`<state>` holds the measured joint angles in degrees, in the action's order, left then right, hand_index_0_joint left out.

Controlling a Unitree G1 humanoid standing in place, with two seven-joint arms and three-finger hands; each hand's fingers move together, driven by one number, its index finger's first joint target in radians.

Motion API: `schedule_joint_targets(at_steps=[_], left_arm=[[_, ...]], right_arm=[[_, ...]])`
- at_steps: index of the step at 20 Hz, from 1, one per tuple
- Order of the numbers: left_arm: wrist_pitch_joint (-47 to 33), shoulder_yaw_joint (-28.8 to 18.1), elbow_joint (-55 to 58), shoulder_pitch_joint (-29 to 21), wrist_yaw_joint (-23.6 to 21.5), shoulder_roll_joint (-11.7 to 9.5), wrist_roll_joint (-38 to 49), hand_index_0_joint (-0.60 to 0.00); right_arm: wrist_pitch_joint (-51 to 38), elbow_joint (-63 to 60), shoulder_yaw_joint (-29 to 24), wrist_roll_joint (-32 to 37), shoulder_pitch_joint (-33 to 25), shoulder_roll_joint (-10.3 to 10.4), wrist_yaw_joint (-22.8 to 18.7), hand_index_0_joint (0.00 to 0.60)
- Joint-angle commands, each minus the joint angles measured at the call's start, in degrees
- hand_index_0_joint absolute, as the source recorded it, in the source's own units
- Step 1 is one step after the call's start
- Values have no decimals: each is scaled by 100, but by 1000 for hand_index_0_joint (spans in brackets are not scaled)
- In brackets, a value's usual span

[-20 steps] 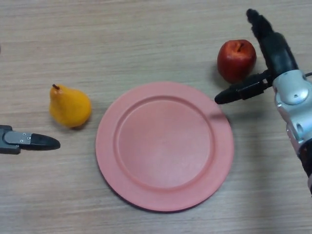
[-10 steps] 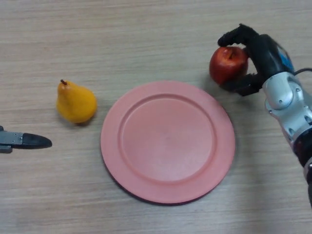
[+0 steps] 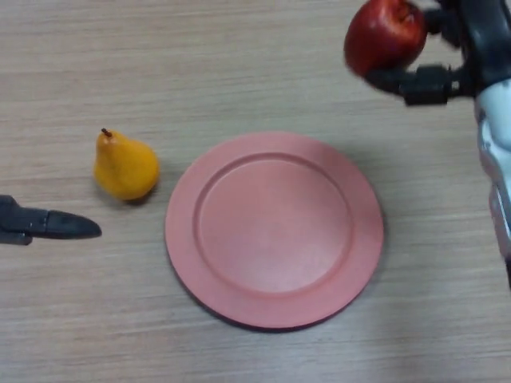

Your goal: Pick up the red apple and place it on the plate

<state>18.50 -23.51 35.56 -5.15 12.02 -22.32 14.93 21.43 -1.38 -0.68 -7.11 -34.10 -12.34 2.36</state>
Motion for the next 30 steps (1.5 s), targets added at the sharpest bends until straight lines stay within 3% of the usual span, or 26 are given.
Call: schedule_joint_targets(at_steps=[1, 2, 5, 8, 10, 14, 17, 19, 20, 22, 24, 27, 30], left_arm=[[-351, -335, 337, -163, -146, -315, 15, 0], [-390, -291, 367, -122, -100, -248, -31, 0], [-289, -295, 493, -36, 32, -185, 6, 0], [48, -597, 485, -195, 288, -409, 527, 0], [45, -512, 408, -261, 276, -494, 424, 0], [-53, -584, 277, -341, 423, -604, 341, 0], [-183, -556, 337, -230, 438, -530, 159, 0], [-511, -359, 371, -20, 606, -343, -250, 0], [-567, -241, 404, 59, 397, -88, -412, 0], [-413, -27, 559, 146, 153, 113, -440, 0], [-372, 103, 656, 171, 92, 171, -557, 0], [-114, 143, 710, 42, 2, 129, -610, 0], [439, 146, 853, -238, -99, -66, -636, 0]], right_arm=[[-225, 1038, 95, 318, 98, 30, -206, 600], [-57, 1487, 425, 263, 527, 101, -326, 600], [113, 1831, 1066, 443, 1048, 138, -836, 600], [246, 1711, 1709, 577, 1132, 145, -948, 600], [67, 1459, 1846, 509, 1132, 146, -954, 600], [6, 1218, 1967, 355, 1234, 146, -823, 600], [-213, 1168, 1941, 149, 1380, 146, -685, 600], [-473, 989, 1932, -73, 1527, 146, -497, 600], [-599, 959, 1917, -142, 1634, 146, -448, 600], [-777, 900, 1974, -207, 1754, 146, -524, 600], [-848, 865, 2011, -409, 1861, 146, -468, 600], [-649, 1002, 1959, -407, 1915, 146, -332, 600], [-265, 1141, 1831, -662, 1806, 146, 67, 600]])
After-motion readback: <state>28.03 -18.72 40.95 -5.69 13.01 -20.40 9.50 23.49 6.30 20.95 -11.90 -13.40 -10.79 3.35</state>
